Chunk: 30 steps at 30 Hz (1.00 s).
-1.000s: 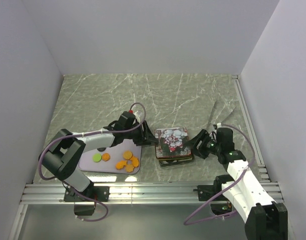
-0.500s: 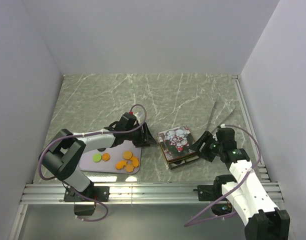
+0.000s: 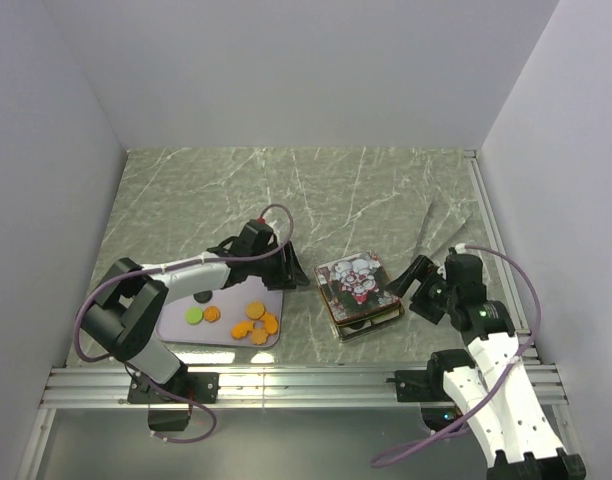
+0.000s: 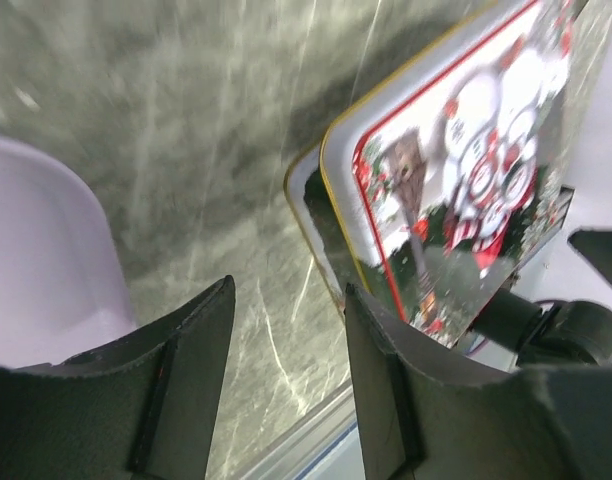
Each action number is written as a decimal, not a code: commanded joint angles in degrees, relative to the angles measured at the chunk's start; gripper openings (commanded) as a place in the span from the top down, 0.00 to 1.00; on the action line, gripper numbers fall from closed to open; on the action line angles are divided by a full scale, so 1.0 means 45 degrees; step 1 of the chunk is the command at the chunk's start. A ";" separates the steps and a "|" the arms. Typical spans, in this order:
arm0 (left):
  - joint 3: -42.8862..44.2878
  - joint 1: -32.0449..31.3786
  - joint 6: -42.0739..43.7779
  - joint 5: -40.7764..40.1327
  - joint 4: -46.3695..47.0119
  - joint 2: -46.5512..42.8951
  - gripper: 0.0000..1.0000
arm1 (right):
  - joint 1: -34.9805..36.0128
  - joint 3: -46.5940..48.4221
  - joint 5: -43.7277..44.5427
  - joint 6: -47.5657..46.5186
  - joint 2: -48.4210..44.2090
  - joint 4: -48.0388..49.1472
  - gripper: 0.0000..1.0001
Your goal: Pack the cookies
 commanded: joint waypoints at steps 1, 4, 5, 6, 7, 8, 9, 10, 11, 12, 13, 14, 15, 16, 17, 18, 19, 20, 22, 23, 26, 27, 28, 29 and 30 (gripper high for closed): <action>0.1020 0.0564 0.0807 -0.0237 -0.0801 -0.0663 0.47 | -0.0005 0.0699 0.0068 0.0109 -0.0599 -0.0936 0.10; 0.1898 0.0994 0.1451 -0.0373 -0.1660 -0.0683 0.47 | -0.0005 0.0427 -0.0419 0.0382 -0.1283 -0.1132 0.20; 0.2152 0.1072 0.1607 -0.0412 -0.1819 -0.0548 0.47 | -0.0005 0.0136 -0.0557 0.0422 -0.1633 -0.1152 0.26; 0.2677 0.1247 0.1879 -0.0490 -0.1995 -0.0450 0.47 | -0.0005 -0.0041 -0.0655 0.0461 -0.1830 -0.1172 0.32; 0.2991 0.1268 0.1998 -0.0588 -0.2190 -0.0275 0.47 | -0.0025 -0.0256 -0.0772 0.0461 -0.2006 -0.1134 0.47; 0.3323 0.1307 0.2154 -0.0685 -0.2559 0.0210 0.47 | -0.0006 -0.0780 -0.0831 0.0538 -0.2259 -0.1075 0.53; 0.4061 0.1288 0.2349 -0.0880 -0.2756 0.0524 0.48 | -0.0005 -0.1037 -0.0909 0.0578 -0.2319 -0.1017 0.57; 0.4436 0.1307 0.2428 -0.0978 -0.2913 0.0856 0.50 | -0.0025 -0.1329 -0.1045 0.0714 -0.2358 -0.0803 0.68; 0.5213 0.1288 0.2487 -0.1057 -0.3205 0.1517 0.50 | -0.0006 -0.1835 -0.1356 0.0792 -0.2398 -0.0685 0.73; 0.5569 0.1307 0.2488 -0.1173 -0.3285 0.1852 0.51 | -0.0005 -0.2188 -0.1455 0.0948 -0.2437 -0.0529 0.85; 0.5921 0.1307 0.2526 -0.1233 -0.3344 0.2146 0.51 | -0.0005 -0.2191 -0.1514 0.0949 -0.2456 -0.0528 0.90; 0.6292 0.1307 0.2565 -0.1310 -0.3480 0.2767 0.52 | -0.0005 -0.2327 -0.1515 0.0988 -0.2534 -0.0508 0.95; 0.7030 0.1307 0.2682 -0.1447 -0.3771 0.3083 0.52 | -0.0005 -0.2347 -0.1476 0.0950 -0.2573 -0.0547 1.00; 0.7424 0.1288 0.2760 -0.1622 -0.3948 0.3395 0.52 | -0.0005 -0.2328 -0.1476 0.0814 -0.2554 -0.0683 1.00; 0.8163 0.1288 0.2935 -0.1720 -0.4124 0.3979 0.52 | -0.0005 -0.2328 -0.1553 0.0735 -0.2477 -0.0742 1.00; 0.8538 0.1288 0.3014 -0.1876 -0.4532 0.4294 0.52 | -0.0005 -0.2328 -0.1554 0.0638 -0.2476 -0.0801 1.00; 0.8870 0.1307 0.3092 -0.1955 -0.4710 0.4568 0.52 | 0.0014 -0.2328 -0.1573 0.0540 -0.2437 -0.0898 1.00; 0.9434 0.1288 0.3286 -0.2052 -0.4847 0.5054 0.52 | 0.0014 -0.2483 -0.1612 0.0501 -0.2456 -0.0918 1.00; 0.9906 0.1269 0.3444 -0.2190 -0.5237 0.5486 0.52 | 0.0014 -0.2698 -0.1710 0.0539 -0.2476 -0.0841 1.00; 1.0179 0.1288 0.3580 -0.2287 -0.5297 0.5740 0.52 | 0.0014 -0.2970 -0.1807 0.0617 -0.2553 -0.0763 1.00; 1.0513 0.1288 0.3756 -0.2366 -0.5434 0.6053 0.52 | 0.0014 -0.3459 -0.2158 0.0832 -0.2671 -0.0509 1.00; 1.0553 0.1288 0.3796 -0.2308 -0.5434 0.6132 0.52 | 0.0033 -0.3558 -0.2218 0.0890 -0.2671 -0.0469 1.00; 1.0630 0.1288 0.3815 -0.2307 -0.5492 0.6191 0.52 | 0.0014 -0.3636 -0.2295 0.0871 -0.2671 -0.0430 1.00; 1.0747 0.1288 0.3835 -0.2269 -0.5493 0.6327 0.52 | 0.0033 -0.3791 -0.2335 0.0871 -0.2671 -0.0449 1.00; 1.0787 0.1288 0.3835 -0.2152 -0.5473 0.6406 0.52 | 0.0014 -0.3851 -0.2355 0.0871 -0.2691 -0.0450 1.00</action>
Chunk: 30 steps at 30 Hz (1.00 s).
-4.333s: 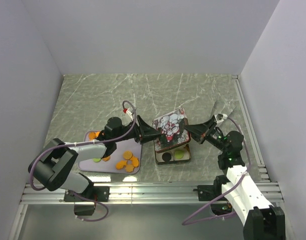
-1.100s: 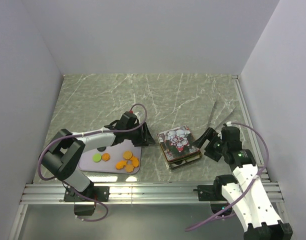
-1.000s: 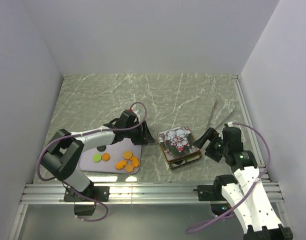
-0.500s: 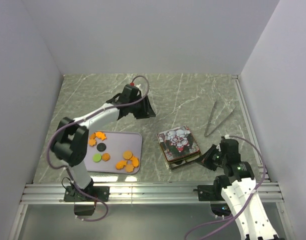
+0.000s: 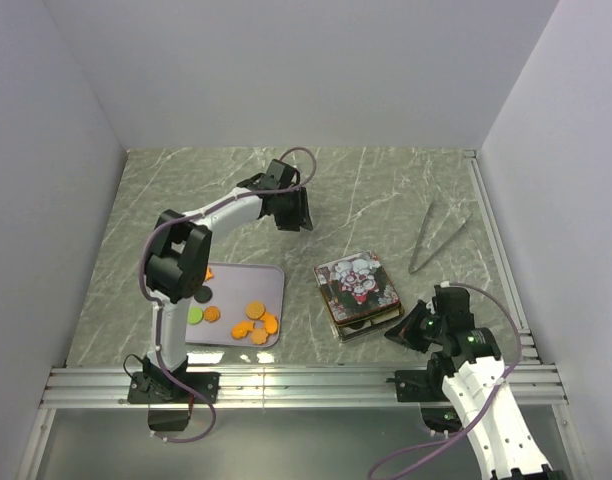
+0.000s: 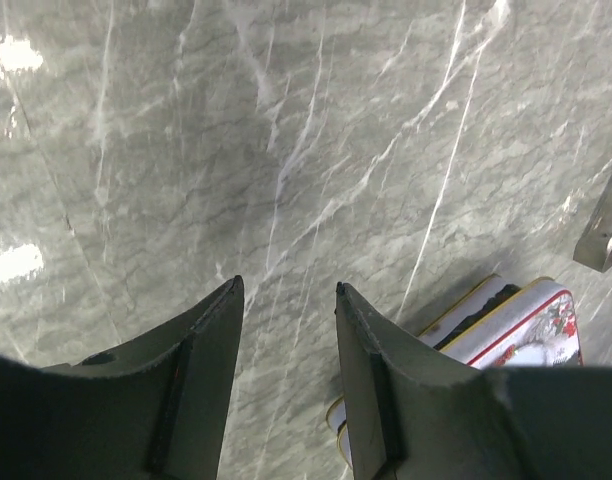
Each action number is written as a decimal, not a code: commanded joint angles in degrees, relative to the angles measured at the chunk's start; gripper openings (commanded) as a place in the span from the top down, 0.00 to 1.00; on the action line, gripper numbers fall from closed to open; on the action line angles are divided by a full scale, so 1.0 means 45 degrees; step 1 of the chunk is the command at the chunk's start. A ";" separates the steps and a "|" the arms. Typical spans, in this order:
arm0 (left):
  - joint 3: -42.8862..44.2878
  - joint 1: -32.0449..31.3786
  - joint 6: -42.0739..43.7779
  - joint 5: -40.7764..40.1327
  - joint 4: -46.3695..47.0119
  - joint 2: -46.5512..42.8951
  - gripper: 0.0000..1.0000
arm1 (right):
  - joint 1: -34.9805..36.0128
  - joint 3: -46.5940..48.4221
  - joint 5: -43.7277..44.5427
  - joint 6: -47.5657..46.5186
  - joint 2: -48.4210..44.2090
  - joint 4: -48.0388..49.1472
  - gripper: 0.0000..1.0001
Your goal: Pack the cookies
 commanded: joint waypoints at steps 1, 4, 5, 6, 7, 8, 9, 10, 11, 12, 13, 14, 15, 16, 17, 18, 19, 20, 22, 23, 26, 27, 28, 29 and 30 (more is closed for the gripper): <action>0.0767 -0.0024 0.0464 0.0005 -0.0189 0.0199 0.53 | 0.0029 -0.0262 -0.0349 -0.0003 -0.0141 0.0415 1.00; 0.0923 -0.0062 0.0503 0.0220 -0.0131 0.0394 0.53 | 0.0029 -0.0633 -0.0427 0.0191 -0.0180 0.0803 1.00; 0.0982 -0.0101 0.0542 0.0259 -0.0111 0.0433 0.53 | 0.0048 -0.0905 -0.0582 0.0270 -0.0141 0.0999 1.00; 0.1021 -0.0179 0.0581 0.0318 -0.0130 0.0453 0.52 | 0.0048 -0.1043 -0.0641 0.0367 -0.0141 0.1233 1.00; 0.1099 -0.0218 0.0620 0.0299 -0.0188 0.0492 0.52 | 0.0048 -0.1160 -0.0700 0.0542 -0.0083 0.1738 1.00; 0.1254 -0.0277 0.0679 0.0299 -0.0247 0.0531 0.53 | 0.0048 -0.1413 -0.0855 0.0640 0.0053 0.1995 1.00; 0.1352 -0.0393 0.0737 0.0337 -0.0402 0.0531 0.53 | 0.0048 -0.1492 -0.0934 0.0719 0.0132 0.2268 1.00; 0.1431 -0.0472 0.0796 0.0396 -0.0481 0.0570 0.52 | 0.0048 -0.1551 -0.0993 0.0874 0.0210 0.2503 1.00; 0.1644 -0.0531 0.0874 0.0435 -0.0559 0.0628 0.52 | 0.0048 -0.1648 -0.1032 0.0953 0.0346 0.2892 1.00; 0.1782 -0.0686 0.0952 0.0416 -0.0714 0.0687 0.53 | 0.0029 -0.1649 -0.1110 0.0993 0.0425 0.3050 1.00; 0.1918 -0.0746 0.0991 0.0396 -0.0987 0.0765 0.52 | 0.0029 -0.1630 -0.1130 0.1070 0.0464 0.3303 1.00; 0.2133 -0.0824 0.1127 0.0261 -0.1144 0.0785 0.52 | 0.0067 -0.1611 -0.1149 0.1110 0.0581 0.3403 1.00; 0.2231 -0.0979 0.1206 0.0182 -0.1242 0.0824 0.52 | 0.0068 -0.1572 -0.1169 0.1110 0.0640 0.3481 1.00; 0.2290 -0.1058 0.1265 0.0104 -0.1475 0.0824 0.53 | 0.0068 -0.1552 -0.1208 0.1168 0.0698 0.3656 1.00; 0.2388 -0.1136 0.1362 -0.0051 -0.1613 0.0863 0.53 | 0.0048 -0.1513 -0.1247 0.1207 0.0776 0.3754 1.00; 0.2408 -0.1330 0.1402 -0.0227 -0.1711 0.0883 0.53 | 0.0126 -0.1513 -0.1247 0.1227 0.0796 0.3852 1.00; 0.2427 -0.1429 0.1441 -0.0403 -0.1867 0.0922 0.53 | 0.0165 -0.1493 -0.1267 0.1324 0.0797 0.3949 1.00; 0.2370 -0.1507 0.1480 -0.0520 -0.2023 0.0922 0.53 | 0.0185 -0.1493 -0.1248 0.1364 0.0835 0.4105 1.00; 0.2291 -0.1722 0.1441 -0.0911 -0.2141 0.0961 0.53 | 0.0282 -0.1532 -0.1248 0.1481 0.0875 0.4320 1.00; 0.2233 -0.1742 0.1383 -0.0970 -0.2258 0.1000 0.53 | 0.0321 -0.1552 -0.1247 0.1539 0.0913 0.4341 1.00; 0.2368 -0.1937 0.1188 -0.1438 -0.2746 0.1195 0.55 | 0.0458 -0.1552 -0.1247 0.1715 0.0856 0.4477 1.00; 0.2408 -0.2092 0.1168 -0.1517 -0.2941 0.1234 0.55 | 0.0497 -0.1571 -0.1286 0.1774 0.0817 0.4536 1.00; 0.2389 -0.2191 0.1168 -0.1730 -0.3039 0.1254 0.55 | 0.0594 -0.1649 -0.1325 0.1968 0.0739 0.4672 1.00; 0.2389 -0.2269 0.1148 -0.1849 -0.3118 0.1293 0.56 | 0.0692 -0.1688 -0.1325 0.2066 0.0622 0.4731 1.00; 0.2408 -0.2482 0.1129 -0.1946 -0.3312 0.1293 0.55 | 0.0770 -0.1727 -0.1306 0.2125 0.0602 0.4770 1.00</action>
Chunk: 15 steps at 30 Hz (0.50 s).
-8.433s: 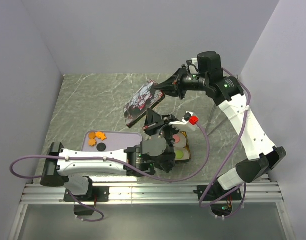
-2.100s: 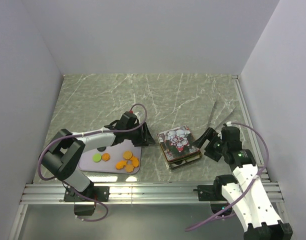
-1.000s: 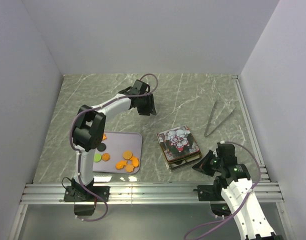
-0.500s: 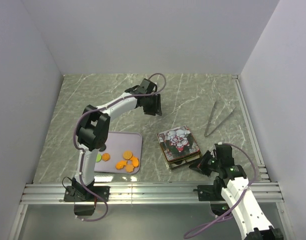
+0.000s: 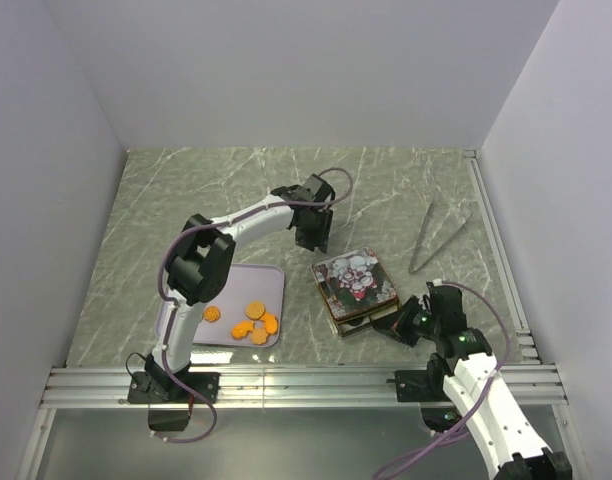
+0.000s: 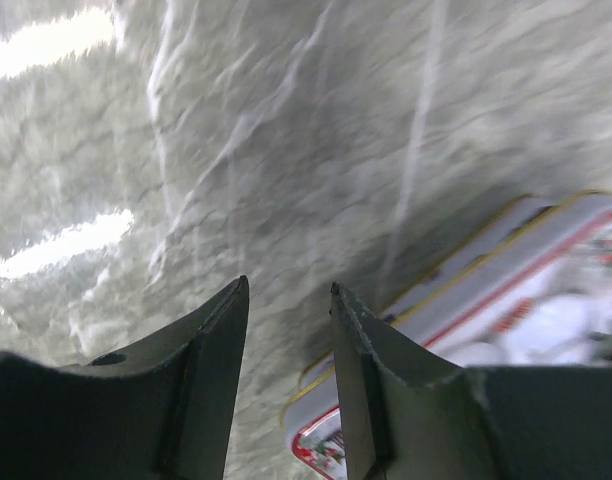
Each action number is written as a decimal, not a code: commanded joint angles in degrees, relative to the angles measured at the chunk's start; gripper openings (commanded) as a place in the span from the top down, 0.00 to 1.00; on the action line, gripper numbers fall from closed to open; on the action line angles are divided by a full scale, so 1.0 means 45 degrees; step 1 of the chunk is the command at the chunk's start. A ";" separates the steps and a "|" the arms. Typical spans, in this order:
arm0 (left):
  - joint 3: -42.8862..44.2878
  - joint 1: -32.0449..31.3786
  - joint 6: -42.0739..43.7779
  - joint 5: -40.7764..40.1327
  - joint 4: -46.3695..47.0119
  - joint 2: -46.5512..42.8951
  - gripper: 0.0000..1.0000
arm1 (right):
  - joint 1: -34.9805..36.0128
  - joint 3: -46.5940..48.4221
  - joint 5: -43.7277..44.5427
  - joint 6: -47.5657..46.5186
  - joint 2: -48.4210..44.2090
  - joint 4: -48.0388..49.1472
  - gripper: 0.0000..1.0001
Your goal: Pack the cookies
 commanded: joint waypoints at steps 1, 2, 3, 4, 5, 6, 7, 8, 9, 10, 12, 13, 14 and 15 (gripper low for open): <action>0.0446 -0.0459 -0.0037 -0.0927 -0.0802 0.0142 0.56 | 0.0362 -0.0178 -0.0135 0.0576 -0.0205 0.1088 1.00; 0.0407 -0.0556 -0.0095 -0.0986 -0.0880 0.0123 0.56 | 0.0576 -0.0237 -0.0097 0.0693 -0.0166 0.1187 1.00; 0.0407 -0.0712 -0.0154 -0.1006 -0.0958 0.0122 0.56 | 0.0675 -0.0276 -0.0019 0.0772 -0.0127 0.1284 1.00; 0.0368 -0.0752 -0.0174 -0.1026 -0.1017 0.0103 0.57 | 0.0773 -0.0334 0.0001 0.0947 -0.0088 0.1517 1.00; 0.0252 -0.0811 -0.0251 -0.1045 -0.0998 0.0025 0.57 | 0.1006 -0.0335 0.0059 0.1026 0.0028 0.1616 1.00; 0.0192 -0.0889 -0.0271 -0.1046 -0.1018 -0.0014 0.57 | 0.1085 -0.0316 0.0157 0.1085 0.0087 0.1753 1.00; 0.0076 -0.0909 -0.0310 -0.1104 -0.1018 -0.0130 0.57 | 0.1222 -0.0315 0.0216 0.1201 0.0243 0.1967 1.00; 0.0017 -0.0928 -0.0330 -0.1124 -0.1018 -0.0190 0.57 | 0.1300 -0.0296 0.0294 0.1260 0.0341 0.2085 1.00; -0.0023 -0.0948 -0.0330 -0.1162 -0.1037 -0.0248 0.57 | 0.1494 -0.0277 0.0352 0.1319 0.0458 0.2221 1.00; -0.0081 -0.0948 -0.0330 -0.1182 -0.1018 -0.0345 0.58 | 0.1554 -0.0276 0.0450 0.1397 0.0575 0.2513 1.00; -0.0179 -0.0948 -0.0291 -0.1202 -0.1076 -0.0424 0.58 | 0.1827 -0.0237 0.0528 0.1475 0.1063 0.2807 1.00; -0.0199 -0.0967 -0.0253 -0.1202 -0.1115 -0.0521 0.58 | 0.1886 -0.0160 0.0606 0.1495 0.1374 0.3060 1.00; -0.0237 -0.0948 -0.0194 -0.1183 -0.1154 -0.0561 0.58 | 0.1964 -0.0120 0.0626 0.1457 0.1551 0.3179 1.00; -0.0277 -0.0967 -0.0174 -0.1202 -0.1154 -0.0600 0.59 | 0.2004 -0.0062 0.0665 0.1456 0.1708 0.3277 1.00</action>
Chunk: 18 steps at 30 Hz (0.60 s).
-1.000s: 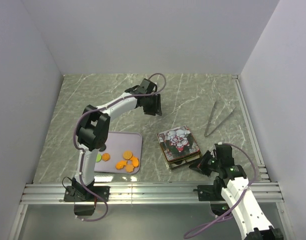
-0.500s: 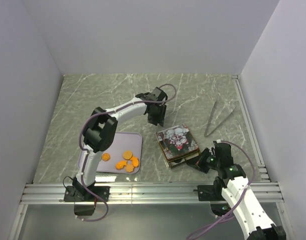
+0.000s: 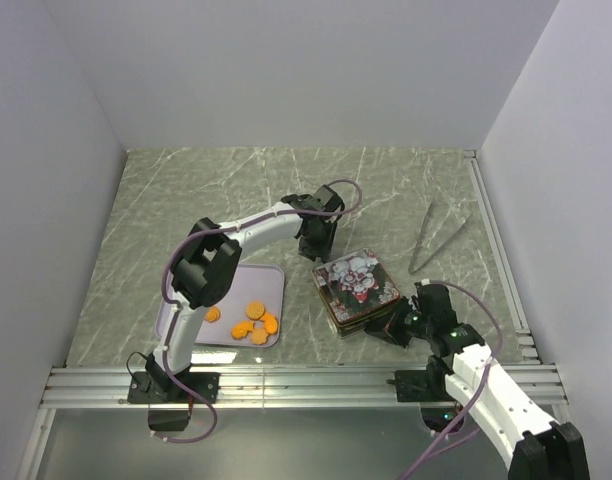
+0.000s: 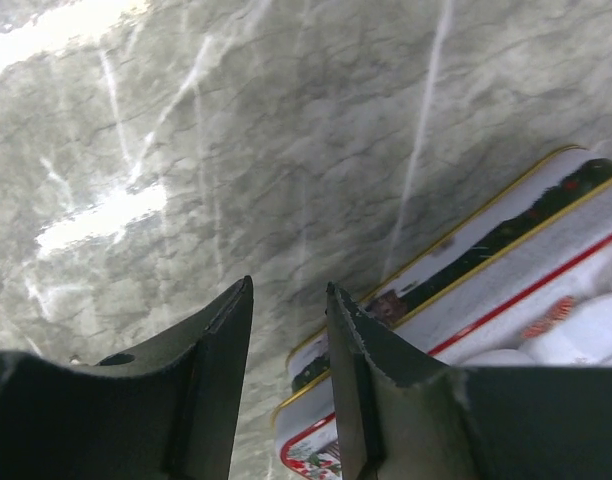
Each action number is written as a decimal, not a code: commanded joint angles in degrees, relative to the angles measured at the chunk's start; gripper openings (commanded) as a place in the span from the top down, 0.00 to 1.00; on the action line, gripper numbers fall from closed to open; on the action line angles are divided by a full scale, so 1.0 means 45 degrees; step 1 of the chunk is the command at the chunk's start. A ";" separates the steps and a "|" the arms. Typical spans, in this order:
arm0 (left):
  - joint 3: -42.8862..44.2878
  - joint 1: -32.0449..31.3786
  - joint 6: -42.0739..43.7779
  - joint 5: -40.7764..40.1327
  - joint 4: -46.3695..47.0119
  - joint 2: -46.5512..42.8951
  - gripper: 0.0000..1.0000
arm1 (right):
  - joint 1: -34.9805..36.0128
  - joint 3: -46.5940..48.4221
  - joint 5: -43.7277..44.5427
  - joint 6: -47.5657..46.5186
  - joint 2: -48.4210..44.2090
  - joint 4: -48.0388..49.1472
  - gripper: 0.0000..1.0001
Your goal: Pack the cookies
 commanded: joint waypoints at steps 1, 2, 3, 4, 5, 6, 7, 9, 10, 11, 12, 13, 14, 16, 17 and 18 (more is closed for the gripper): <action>-0.0267 -0.0045 0.0006 -0.0177 -0.0193 -0.0959 0.58 | 0.0342 0.0380 0.0432 0.0213 0.0548 0.1480 1.00; -0.0403 -0.0045 0.0025 -0.0158 -0.0154 -0.1018 0.59 | 0.0382 0.0458 0.0549 0.0194 0.0820 0.1539 1.00; -0.0443 -0.0045 0.0045 -0.0158 -0.0134 -0.1077 0.59 | 0.0402 0.0517 0.0608 0.0135 0.0900 0.1520 1.00; -0.0482 -0.0064 0.0064 -0.0177 -0.0076 -0.1213 0.59 | 0.0480 0.0614 0.0666 0.0135 0.1055 0.1559 1.00; -0.0618 -0.0084 0.0123 -0.0158 -0.0017 -0.1311 0.59 | 0.0500 0.0654 0.0783 0.0135 0.1134 0.1598 1.00; -0.0658 -0.0122 0.0162 -0.0158 0.0061 -0.1370 0.59 | 0.0539 0.0693 0.0803 0.0135 0.1212 0.1637 1.00; -0.0677 -0.0161 0.0220 -0.0177 0.0081 -0.1448 0.59 | 0.0578 0.0713 0.0842 0.0193 0.1290 0.1676 1.00; -0.0658 -0.0317 0.0474 -0.0177 0.0042 -0.1507 0.59 | 0.0617 0.0733 0.0978 0.0232 0.1427 0.1852 1.00; -0.0619 -0.0357 0.0552 -0.0177 -0.0055 -0.1507 0.59 | 0.0656 0.0771 0.1018 0.0252 0.1486 0.1872 1.00; -0.0619 -0.0415 0.0688 -0.0177 -0.0094 -0.1527 0.59 | 0.0676 0.0791 0.1057 0.0271 0.1583 0.1949 1.00; -0.0638 -0.0512 0.0728 -0.0177 -0.0095 -0.1566 0.59 | 0.0676 0.0791 0.1154 0.0291 0.1603 0.1931 1.00; -0.0697 -0.0552 0.0729 -0.0177 -0.0095 -0.1585 0.59 | 0.0695 0.0849 0.1194 0.0310 0.1642 0.1969 1.00; -0.0871 -0.0591 0.0690 -0.0177 0.0002 -0.1663 0.59 | 0.0715 0.0850 0.1233 0.0291 0.1681 0.2008 1.00; -0.1106 -0.0669 0.0651 -0.0177 0.0139 -0.1838 0.58 | 0.0715 0.0908 0.1292 0.0311 0.1779 0.2125 1.00; -0.1262 -0.0728 0.0612 -0.0177 0.0178 -0.1859 0.58 | 0.0715 0.0947 0.1311 0.0291 0.1915 0.2164 1.00; -0.1322 -0.0806 0.0611 -0.0177 0.0198 -0.1898 0.58 | 0.0754 0.0986 0.1331 0.0272 0.2032 0.2203 1.00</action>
